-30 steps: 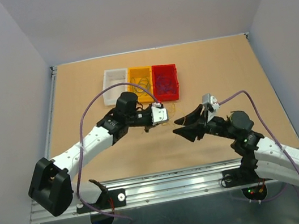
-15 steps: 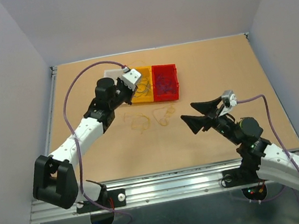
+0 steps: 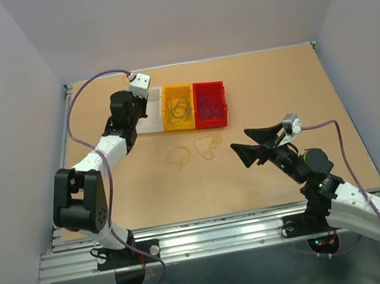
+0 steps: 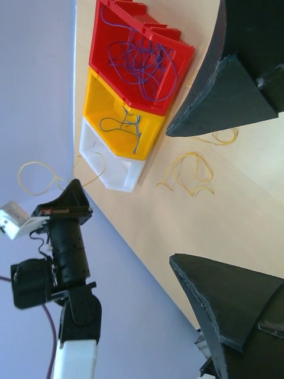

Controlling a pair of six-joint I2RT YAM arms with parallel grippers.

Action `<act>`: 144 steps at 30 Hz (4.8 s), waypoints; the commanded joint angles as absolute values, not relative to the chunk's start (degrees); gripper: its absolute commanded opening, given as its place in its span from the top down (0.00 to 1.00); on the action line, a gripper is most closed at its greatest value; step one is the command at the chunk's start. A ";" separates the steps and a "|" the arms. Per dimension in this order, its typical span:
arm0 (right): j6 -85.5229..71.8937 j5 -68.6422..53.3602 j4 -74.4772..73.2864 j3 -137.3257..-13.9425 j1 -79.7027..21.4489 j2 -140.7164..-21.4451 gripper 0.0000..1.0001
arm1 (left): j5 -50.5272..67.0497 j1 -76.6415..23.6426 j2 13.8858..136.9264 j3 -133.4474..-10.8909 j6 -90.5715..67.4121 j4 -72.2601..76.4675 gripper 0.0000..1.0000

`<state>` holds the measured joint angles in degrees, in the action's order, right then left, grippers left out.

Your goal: Untangle the cables

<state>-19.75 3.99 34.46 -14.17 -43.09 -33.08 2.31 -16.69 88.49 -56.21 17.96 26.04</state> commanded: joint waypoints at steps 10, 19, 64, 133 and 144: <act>-19.51 6.06 33.66 -13.45 -42.98 -30.41 0.15 | 6.68 -14.50 104.50 -73.82 16.87 11.53 1.00; -19.07 7.38 30.94 -13.18 -42.98 -27.42 0.14 | 4.22 -14.50 110.12 -81.56 15.03 -2.01 1.00; -20.21 8.44 22.24 -20.22 -43.07 -37.27 0.14 | 2.45 -39.28 81.12 -55.02 32.25 -4.22 0.21; -20.30 11.08 17.84 -17.93 -42.98 -26.63 0.14 | 28.47 -5.98 99.92 -76.36 14.68 4.39 1.00; -20.30 10.90 18.37 -18.02 -43.07 -27.42 0.14 | 31.47 -6.33 112.40 -85.87 16.61 1.15 1.00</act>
<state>-19.94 10.74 15.64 -16.45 -43.11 -27.42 30.98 -5.98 111.57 -83.05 16.19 1.85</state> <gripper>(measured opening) 0.863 0.037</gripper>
